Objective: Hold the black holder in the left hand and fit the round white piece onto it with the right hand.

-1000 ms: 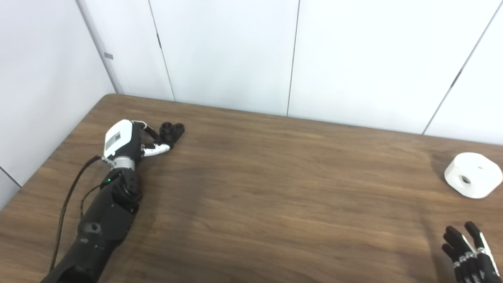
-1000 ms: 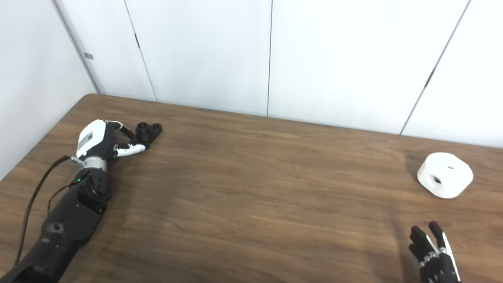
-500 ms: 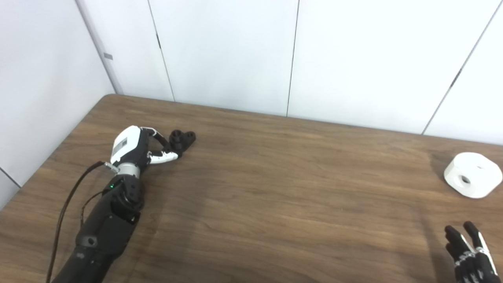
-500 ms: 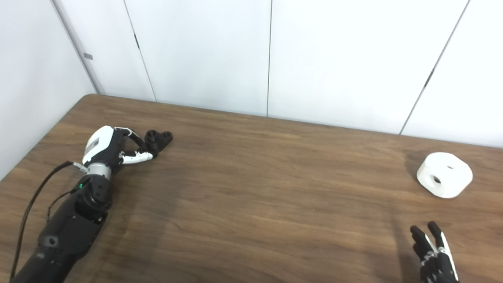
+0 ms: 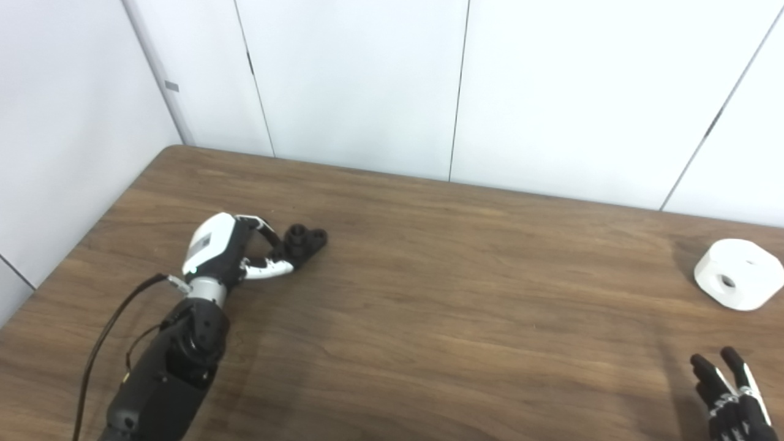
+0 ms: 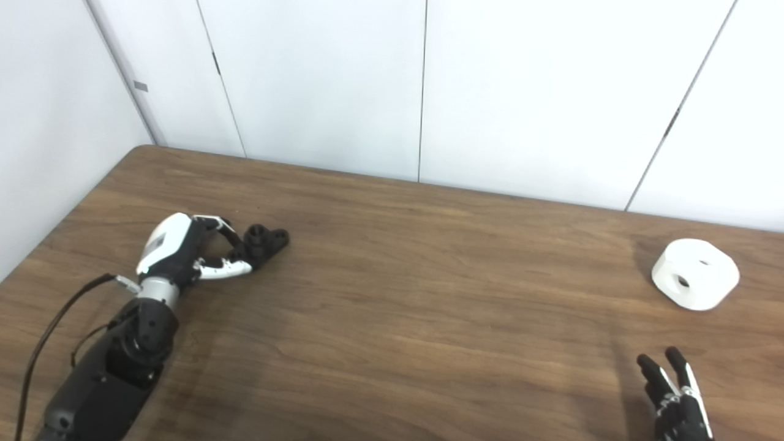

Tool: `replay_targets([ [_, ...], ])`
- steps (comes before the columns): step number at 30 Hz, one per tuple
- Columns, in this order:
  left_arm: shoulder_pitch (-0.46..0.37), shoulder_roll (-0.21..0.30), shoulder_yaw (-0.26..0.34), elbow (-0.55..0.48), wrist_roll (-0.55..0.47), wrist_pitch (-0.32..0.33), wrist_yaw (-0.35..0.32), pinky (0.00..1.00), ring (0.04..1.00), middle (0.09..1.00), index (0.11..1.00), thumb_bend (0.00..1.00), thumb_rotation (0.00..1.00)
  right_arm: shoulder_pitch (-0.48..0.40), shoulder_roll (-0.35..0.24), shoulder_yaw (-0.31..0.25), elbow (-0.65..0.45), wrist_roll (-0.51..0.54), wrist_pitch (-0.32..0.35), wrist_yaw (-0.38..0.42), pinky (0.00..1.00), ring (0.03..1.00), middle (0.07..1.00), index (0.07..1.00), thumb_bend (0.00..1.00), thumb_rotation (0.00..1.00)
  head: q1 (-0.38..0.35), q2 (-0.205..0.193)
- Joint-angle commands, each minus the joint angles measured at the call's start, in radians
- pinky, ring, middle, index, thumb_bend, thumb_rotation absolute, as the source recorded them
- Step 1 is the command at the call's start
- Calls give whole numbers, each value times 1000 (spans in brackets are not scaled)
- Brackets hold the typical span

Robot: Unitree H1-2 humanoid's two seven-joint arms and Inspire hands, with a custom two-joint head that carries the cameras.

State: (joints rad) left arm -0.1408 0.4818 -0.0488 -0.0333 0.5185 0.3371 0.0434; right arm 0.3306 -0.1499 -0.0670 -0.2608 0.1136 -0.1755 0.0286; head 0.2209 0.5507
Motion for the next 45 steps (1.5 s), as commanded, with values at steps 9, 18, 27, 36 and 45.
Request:
replay_targets([
  [9, 34, -22, -58, -146, 86, -79, -13, 807, 869, 789, 489, 516, 45, 19, 47, 11, 16, -34, 22, -21, 955, 922, 873, 968, 641, 1000, -19, 14],
  [18, 94, -42, -119, -216, 165, -144, -41, 919, 888, 800, 489, 516, 45, 22, 45, 19, 2, -38, 27, -29, 964, 925, 876, 979, 613, 1000, -62, 45],
  [27, 156, -70, -154, -276, 198, -189, -88, 924, 886, 799, 488, 517, 45, 29, 41, 25, -17, -63, 27, -32, 996, 939, 892, 986, 539, 1000, -128, 93],
  [36, 210, -78, -202, -325, 196, -254, -151, 914, 869, 788, 488, 517, 43, 44, 49, 32, -53, -83, 54, -47, 987, 931, 883, 972, 538, 1000, -187, 128],
  [45, 240, -134, -266, -338, 230, -302, -171, 905, 862, 776, 487, 517, 43, 58, 48, 47, -82, -92, 71, -60, 931, 912, 876, 968, 535, 1000, -222, 159],
])
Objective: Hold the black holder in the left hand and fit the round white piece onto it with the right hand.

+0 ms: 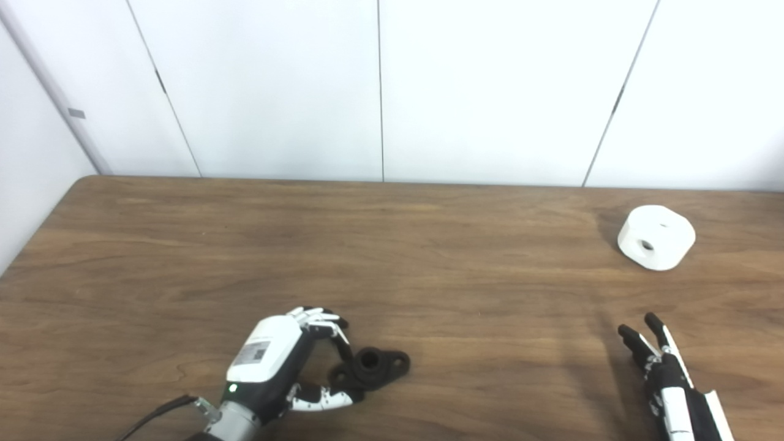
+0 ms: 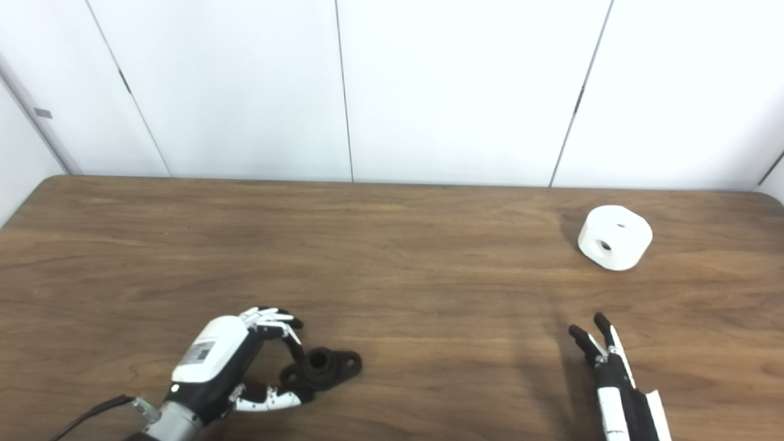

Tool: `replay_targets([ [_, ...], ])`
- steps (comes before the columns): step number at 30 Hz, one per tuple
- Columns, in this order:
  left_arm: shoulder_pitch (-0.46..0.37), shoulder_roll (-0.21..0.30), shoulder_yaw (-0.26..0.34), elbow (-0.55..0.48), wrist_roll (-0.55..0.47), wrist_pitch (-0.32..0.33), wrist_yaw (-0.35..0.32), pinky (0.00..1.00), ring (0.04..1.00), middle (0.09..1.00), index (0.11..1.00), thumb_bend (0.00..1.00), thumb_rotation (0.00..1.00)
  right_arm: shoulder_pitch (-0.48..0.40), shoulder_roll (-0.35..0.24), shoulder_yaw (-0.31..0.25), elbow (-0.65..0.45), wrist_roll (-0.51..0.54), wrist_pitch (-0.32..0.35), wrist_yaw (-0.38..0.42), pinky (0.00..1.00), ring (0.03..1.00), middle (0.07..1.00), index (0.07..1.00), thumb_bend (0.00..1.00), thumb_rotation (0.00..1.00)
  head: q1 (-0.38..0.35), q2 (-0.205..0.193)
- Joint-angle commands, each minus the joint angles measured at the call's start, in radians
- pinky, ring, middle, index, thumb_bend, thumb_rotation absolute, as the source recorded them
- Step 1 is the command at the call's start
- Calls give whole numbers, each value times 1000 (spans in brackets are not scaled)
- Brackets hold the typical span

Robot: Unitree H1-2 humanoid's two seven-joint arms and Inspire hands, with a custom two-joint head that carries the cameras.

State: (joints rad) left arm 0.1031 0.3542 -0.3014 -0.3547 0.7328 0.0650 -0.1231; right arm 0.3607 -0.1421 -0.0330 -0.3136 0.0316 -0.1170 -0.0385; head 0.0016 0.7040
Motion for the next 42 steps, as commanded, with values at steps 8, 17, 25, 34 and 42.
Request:
replay_targets([
  [8, 22, -58, -58, -2, 25, -48, -14, 938, 879, 787, 488, 516, 44, 34, 34, 18, -59, -7, 40, 1, 968, 923, 882, 968, 553, 1000, -9, 29],
  [17, 58, -87, -92, 28, 71, -86, 16, 929, 875, 792, 488, 515, 45, 41, 27, 4, -82, 16, 61, 2, 963, 922, 868, 962, 554, 1000, -32, 53],
  [25, 76, -99, -109, 52, 81, -107, 40, 931, 884, 798, 489, 513, 46, 48, 5, -23, -110, 22, 90, 9, 1000, 927, 873, 960, 565, 914, -61, 46],
  [34, 72, -103, -114, 55, 73, -101, 20, 913, 881, 805, 489, 515, 45, 23, -23, -69, -150, 10, 114, 16, 932, 935, 918, 968, 592, 746, -65, 34],
  [42, 62, -96, -119, 57, 81, -90, -4, 900, 881, 803, 489, 516, 45, -70, -86, -132, -200, -87, 181, 14, 977, 957, 923, 966, 559, 672, -82, 19],
])
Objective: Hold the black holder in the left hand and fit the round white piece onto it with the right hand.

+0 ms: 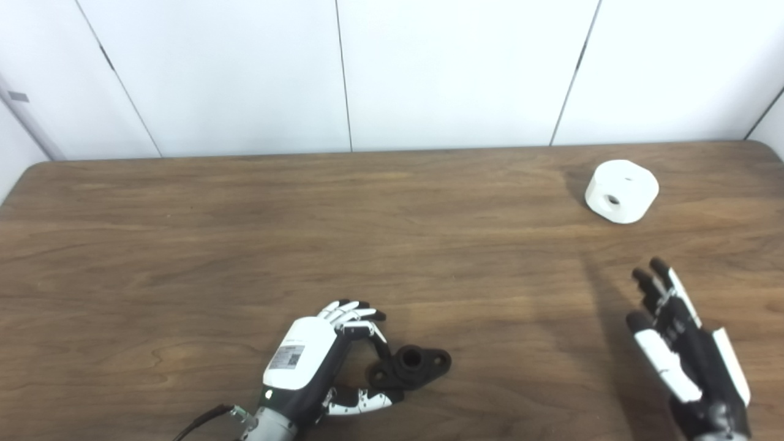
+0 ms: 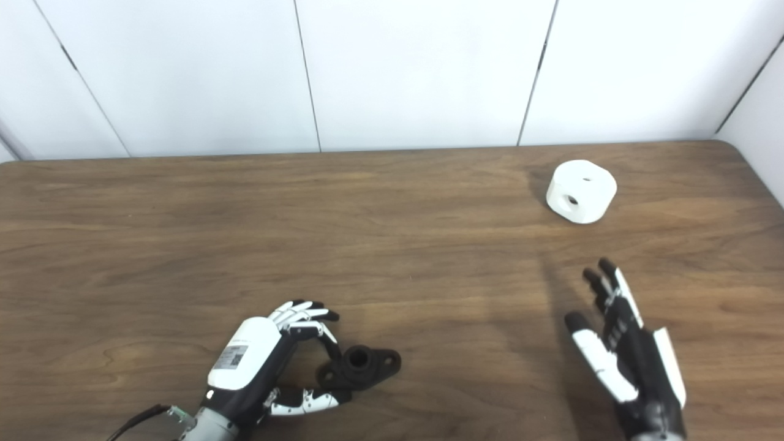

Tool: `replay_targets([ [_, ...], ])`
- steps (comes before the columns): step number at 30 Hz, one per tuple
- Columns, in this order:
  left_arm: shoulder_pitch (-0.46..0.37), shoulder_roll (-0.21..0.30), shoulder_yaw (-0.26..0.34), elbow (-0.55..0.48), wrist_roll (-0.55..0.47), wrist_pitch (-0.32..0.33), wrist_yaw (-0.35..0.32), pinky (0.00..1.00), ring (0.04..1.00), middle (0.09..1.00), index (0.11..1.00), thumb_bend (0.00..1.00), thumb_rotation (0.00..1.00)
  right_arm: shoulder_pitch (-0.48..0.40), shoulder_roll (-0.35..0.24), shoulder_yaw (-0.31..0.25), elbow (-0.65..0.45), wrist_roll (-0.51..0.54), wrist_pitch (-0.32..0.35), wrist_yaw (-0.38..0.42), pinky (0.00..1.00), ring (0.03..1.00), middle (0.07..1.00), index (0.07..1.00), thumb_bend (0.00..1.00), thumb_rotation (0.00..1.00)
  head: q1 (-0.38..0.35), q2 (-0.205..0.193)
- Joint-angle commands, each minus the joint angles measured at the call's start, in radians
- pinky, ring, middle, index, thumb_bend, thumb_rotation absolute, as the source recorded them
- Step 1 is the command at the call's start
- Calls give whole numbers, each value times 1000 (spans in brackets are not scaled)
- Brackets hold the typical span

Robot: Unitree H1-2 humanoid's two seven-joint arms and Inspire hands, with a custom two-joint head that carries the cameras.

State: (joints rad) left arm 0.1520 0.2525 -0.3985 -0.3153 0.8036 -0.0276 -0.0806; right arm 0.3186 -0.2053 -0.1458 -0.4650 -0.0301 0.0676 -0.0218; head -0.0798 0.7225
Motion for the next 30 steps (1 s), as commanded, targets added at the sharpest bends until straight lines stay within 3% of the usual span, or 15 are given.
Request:
replay_targets([
  [1, 12, 5, -21, 17, 10, 4, -49, 900, 882, 804, 489, 516, 45, -46, -35, -26, -56, -36, 13, 0, 970, 955, 921, 959, 568, 654, 0, 1],
  [7, 6, 6, -19, 29, 5, -3, -42, 893, 877, 801, 488, 516, 46, -135, -114, -49, -104, -125, 123, 31, 947, 948, 922, 961, 592, 629, -8, -3],
  [11, 1, 4, -12, 32, -3, 1, -44, 892, 875, 801, 488, 516, 45, -215, -168, -59, -118, -202, 227, 49, 948, 931, 922, 948, 616, 544, -28, -10],
  [14, 0, 3, -8, 32, -11, 11, -51, 901, 879, 801, 488, 516, 45, -284, -208, -60, -112, -254, 322, 69, 844, 914, 933, 940, 683, 513, -33, -17],
  [17, 1, 5, -1, 40, -22, 10, -45, 903, 877, 799, 488, 516, 45, -344, -235, -53, -97, -307, 391, 92, 824, 914, 935, 930, 712, 460, -49, -25],
  [21, 2, 16, 10, 44, -24, 6, -41, 908, 876, 798, 488, 516, 44, -431, -262, -48, -28, -371, 402, 126, 826, 915, 927, 911, 721, 410, -97, -38],
  [26, 6, 22, 22, 49, -33, -5, -42, 893, 872, 794, 488, 516, 43, -511, -278, -44, 53, -478, 402, 170, 734, 873, 910, 898, 755, 427, -137, -51],
  [30, 8, 22, 28, 43, -27, -3, -49, 892, 870, 791, 488, 515, 42, -561, -287, -48, 117, -522, 402, 206, 720, 866, 902, 890, 757, 397, -156, -67],
])
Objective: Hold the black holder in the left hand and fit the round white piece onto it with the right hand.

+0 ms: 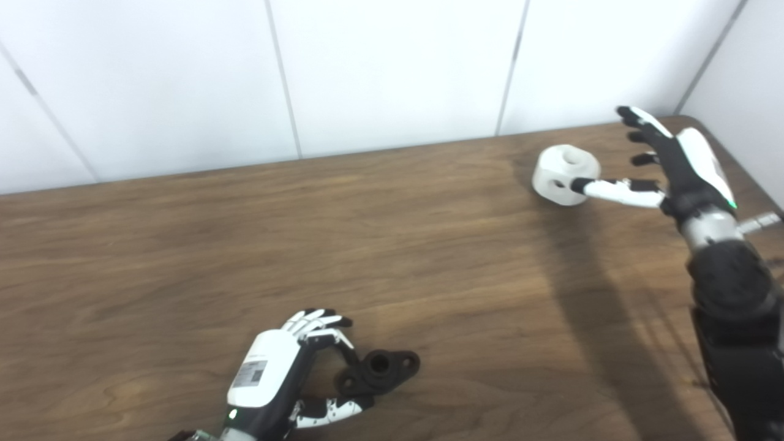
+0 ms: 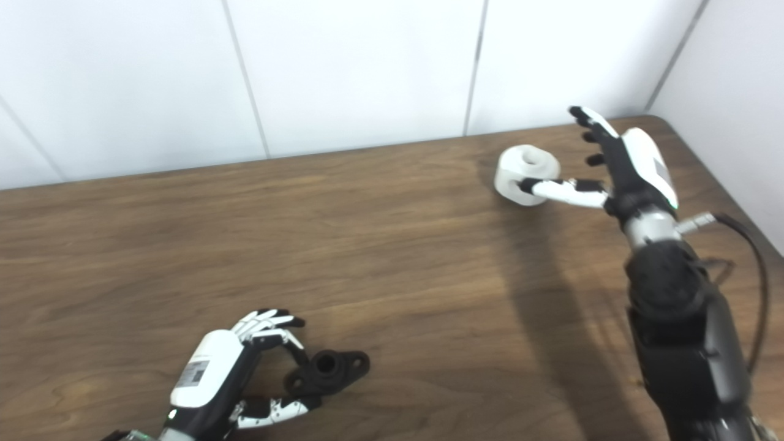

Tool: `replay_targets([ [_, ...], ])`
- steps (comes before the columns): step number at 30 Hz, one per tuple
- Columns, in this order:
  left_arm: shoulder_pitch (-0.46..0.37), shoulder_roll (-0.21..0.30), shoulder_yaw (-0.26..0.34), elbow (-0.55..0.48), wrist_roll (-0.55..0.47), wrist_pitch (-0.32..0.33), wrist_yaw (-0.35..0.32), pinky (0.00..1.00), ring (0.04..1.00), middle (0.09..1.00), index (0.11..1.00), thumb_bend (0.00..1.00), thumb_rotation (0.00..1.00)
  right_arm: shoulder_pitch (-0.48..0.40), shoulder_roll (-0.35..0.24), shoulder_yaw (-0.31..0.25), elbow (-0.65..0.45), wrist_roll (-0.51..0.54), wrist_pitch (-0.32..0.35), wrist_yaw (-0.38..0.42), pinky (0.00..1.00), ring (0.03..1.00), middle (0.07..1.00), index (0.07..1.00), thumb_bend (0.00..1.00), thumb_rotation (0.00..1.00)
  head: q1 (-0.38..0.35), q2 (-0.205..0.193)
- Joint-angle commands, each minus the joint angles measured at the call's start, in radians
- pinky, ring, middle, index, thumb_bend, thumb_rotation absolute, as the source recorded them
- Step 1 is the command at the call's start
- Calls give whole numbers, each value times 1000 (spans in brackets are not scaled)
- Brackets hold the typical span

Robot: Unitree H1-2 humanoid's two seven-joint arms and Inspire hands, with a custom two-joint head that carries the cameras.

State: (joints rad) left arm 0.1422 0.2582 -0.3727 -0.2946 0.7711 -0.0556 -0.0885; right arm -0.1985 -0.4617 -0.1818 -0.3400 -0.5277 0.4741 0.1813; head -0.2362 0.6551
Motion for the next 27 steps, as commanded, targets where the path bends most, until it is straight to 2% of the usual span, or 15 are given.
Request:
replay_targets([
  [1, 18, 18, 3, 22, 7, 24, -41, 889, 867, 789, 487, 515, 42, -55, -35, -14, 7, -29, -5, 16, 731, 870, 900, 890, 761, 394, 1, 1],
  [9, 23, 29, 11, 37, 12, 10, -30, 883, 863, 784, 488, 515, 42, -113, -30, -12, 94, -134, -5, 118, 825, 946, 931, 903, 788, 356, -38, -39],
  [14, 27, 39, 20, 59, 4, -18, -11, 880, 861, 779, 488, 516, 43, -150, -34, 19, 159, -184, -5, 125, 792, 953, 931, 899, 819, 363, -68, -60],
  [18, 28, 40, 28, 76, 1, -34, -2, 878, 862, 779, 488, 516, 43, -182, -30, 25, 211, -206, -4, 129, 802, 972, 935, 898, 811, 363, -80, -75],
  [27, 28, 39, 36, 109, -6, -60, 15, 889, 871, 784, 488, 515, 43, -229, -63, 75, 307, -218, -5, 116, 788, 974, 934, 899, 828, 382, -69, -102],
])
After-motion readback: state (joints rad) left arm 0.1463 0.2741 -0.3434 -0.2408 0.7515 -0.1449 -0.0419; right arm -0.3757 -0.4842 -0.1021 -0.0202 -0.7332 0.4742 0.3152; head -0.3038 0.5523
